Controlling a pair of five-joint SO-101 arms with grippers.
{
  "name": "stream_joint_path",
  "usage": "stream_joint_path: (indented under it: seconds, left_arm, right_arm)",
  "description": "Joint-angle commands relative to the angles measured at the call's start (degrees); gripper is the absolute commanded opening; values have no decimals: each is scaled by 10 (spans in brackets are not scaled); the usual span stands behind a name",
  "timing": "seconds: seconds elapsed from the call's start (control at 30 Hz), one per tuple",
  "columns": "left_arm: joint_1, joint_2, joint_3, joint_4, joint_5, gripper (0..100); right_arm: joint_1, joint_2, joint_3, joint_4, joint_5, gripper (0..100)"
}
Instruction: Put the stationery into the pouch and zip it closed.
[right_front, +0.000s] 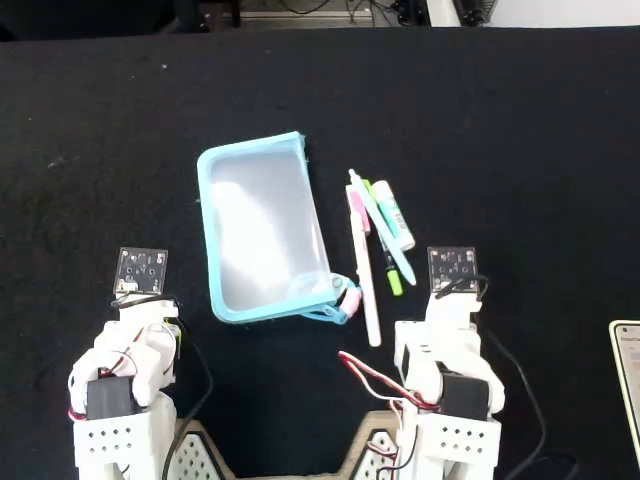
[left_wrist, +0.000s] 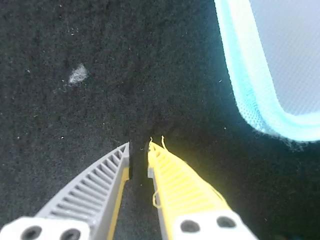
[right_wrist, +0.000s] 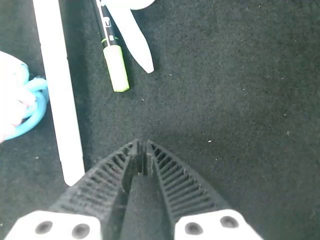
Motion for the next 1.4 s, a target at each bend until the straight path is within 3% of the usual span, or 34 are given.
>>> stream_joint_path:
  seconds: [0.0,0.67,0.97,1.03,1.17,1.37]
  left_arm:
    - [4,-4,13,2,-4,73]
    - [4,-4,13,2,-4,73]
    - [4,-4,13,2,-4,73]
    - [4,-4,13,2,-4,73]
    - [5,-4,13,2,-4,73]
    - [4,-4,13,2,-4,73]
  right_arm:
    - [9,-55,-4,6,-2,14]
    - [8,-55,-4,1,-4,15]
    - [8,-55,-4,-251,1,15]
    - [9,-55,-4,-287,27,15]
    - [7,-55,-5,-305,156,15]
    - [-45,-55,-53,-259,172,15]
